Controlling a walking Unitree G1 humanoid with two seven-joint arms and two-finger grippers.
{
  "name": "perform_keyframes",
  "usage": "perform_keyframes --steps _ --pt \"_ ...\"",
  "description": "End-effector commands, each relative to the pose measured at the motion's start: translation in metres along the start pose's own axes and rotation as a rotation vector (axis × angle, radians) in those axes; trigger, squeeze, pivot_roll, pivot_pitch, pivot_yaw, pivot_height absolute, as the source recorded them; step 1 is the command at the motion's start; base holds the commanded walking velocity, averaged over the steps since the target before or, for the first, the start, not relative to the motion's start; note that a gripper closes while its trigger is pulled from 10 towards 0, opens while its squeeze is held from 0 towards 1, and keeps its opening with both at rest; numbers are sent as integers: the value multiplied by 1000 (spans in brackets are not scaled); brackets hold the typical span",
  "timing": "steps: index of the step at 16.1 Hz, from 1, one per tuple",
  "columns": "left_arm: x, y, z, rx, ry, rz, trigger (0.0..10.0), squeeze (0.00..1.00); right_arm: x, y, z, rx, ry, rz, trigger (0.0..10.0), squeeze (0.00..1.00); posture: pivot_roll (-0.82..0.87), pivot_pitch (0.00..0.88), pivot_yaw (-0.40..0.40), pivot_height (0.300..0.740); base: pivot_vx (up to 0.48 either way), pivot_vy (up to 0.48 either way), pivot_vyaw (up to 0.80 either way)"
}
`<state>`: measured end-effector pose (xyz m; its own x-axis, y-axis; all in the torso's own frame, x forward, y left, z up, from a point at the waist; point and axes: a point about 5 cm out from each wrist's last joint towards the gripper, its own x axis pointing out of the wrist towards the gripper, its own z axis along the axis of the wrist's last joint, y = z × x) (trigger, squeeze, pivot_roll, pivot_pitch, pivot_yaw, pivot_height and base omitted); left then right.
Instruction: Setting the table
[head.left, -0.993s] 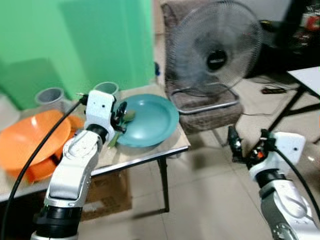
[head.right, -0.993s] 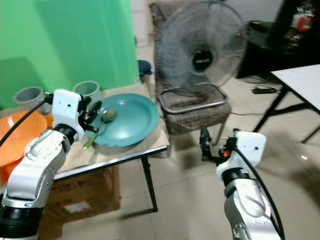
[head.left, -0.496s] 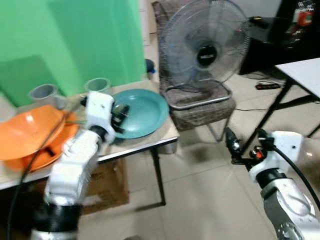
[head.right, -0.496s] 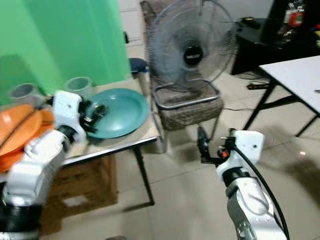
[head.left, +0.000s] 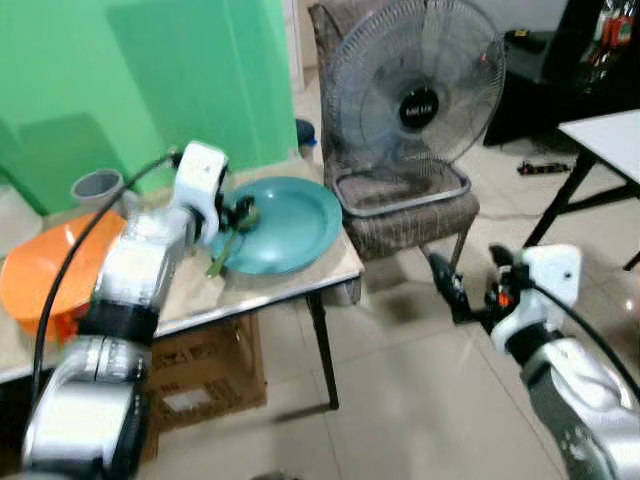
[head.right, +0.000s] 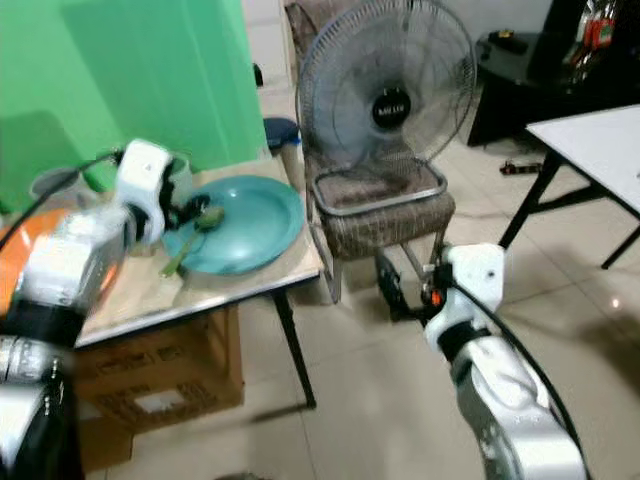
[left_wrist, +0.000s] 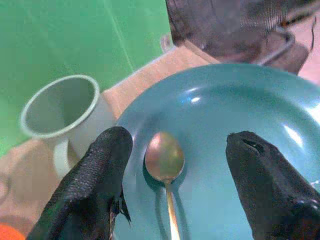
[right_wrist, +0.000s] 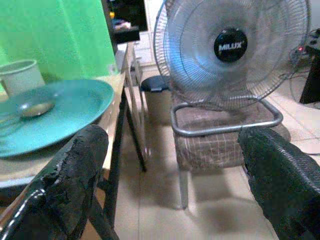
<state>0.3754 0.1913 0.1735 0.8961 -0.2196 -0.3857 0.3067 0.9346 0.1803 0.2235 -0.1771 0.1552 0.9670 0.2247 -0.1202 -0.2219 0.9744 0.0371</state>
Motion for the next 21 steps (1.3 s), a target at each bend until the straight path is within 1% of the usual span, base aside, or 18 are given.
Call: perform_keyframes --steps 1,2,3,4,6,8,10,13,14,15,16,17,18,21 --pt "4 6 -7 2 79 -3 10000 1000 1 3 6 2 -4 40 10000 0 -61 0 106 740 0 0 0" --pt "10 11 -2 -49 98 4 10000 0 0 4 8 -25 26 83 10000 0 -69 0 104 740 0 0 0" --pt "12 13 0 -71 104 -1 10000 0 0 5 9 -33 41 109 10000 0 -70 0 103 740 0 0 0" --pt "14 15 4 -108 120 -14 10000 0 -5 9 11 -47 82 164 10000 0 -76 0 96 740 0 0 0" --pt "16 20 10 -122 147 -13 10000 0 -12 13 16 -55 130 224 10000 0 -87 0 88 740 0 0 0" --pt "15 26 14 -128 155 8 10000 0 -16 16 21 -43 134 228 10000 0 -98 0 87 740 0 0 0" --pt "14 27 17 -132 174 -17 10000 0 -19 17 24 -32 151 237 10000 0 -101 0 82 740 0 0 0" --pt "13 26 15 -76 236 -39 10000 0 -24 19 23 -22 190 248 10000 0 -97 0 77 740 0 0 0" --pt "13 26 14 -77 245 -41 10000 0 -25 20 23 -21 201 256 10000 0 -97 0 77 740 0 0 0" --pt "13 25 11 -67 267 -50 10000 0 -27 22 22 -21 225 283 10000 0 -90 0 73 740 0 0 0" --pt "13 23 4 -24 316 -61 10000 0 -30 25 19 -31 267 319 10000 0 -86 0 72 740 0 0 0" --pt "13 23 4 -24 316 -61 10000 0 -30 25 19 -31 267 319 10000 0 -86 0 72 740 0 0 0" --pt "13 24 -2 38 355 -45 10000 0 -32 27 17 -35 292 335 10000 0 -81 0 71 740 0 0 0" --pt "11 26 -14 58 399 -38 10000 0 -35 31 15 -50 318 369 10000 0 -77 0 69 740 0 0 0"
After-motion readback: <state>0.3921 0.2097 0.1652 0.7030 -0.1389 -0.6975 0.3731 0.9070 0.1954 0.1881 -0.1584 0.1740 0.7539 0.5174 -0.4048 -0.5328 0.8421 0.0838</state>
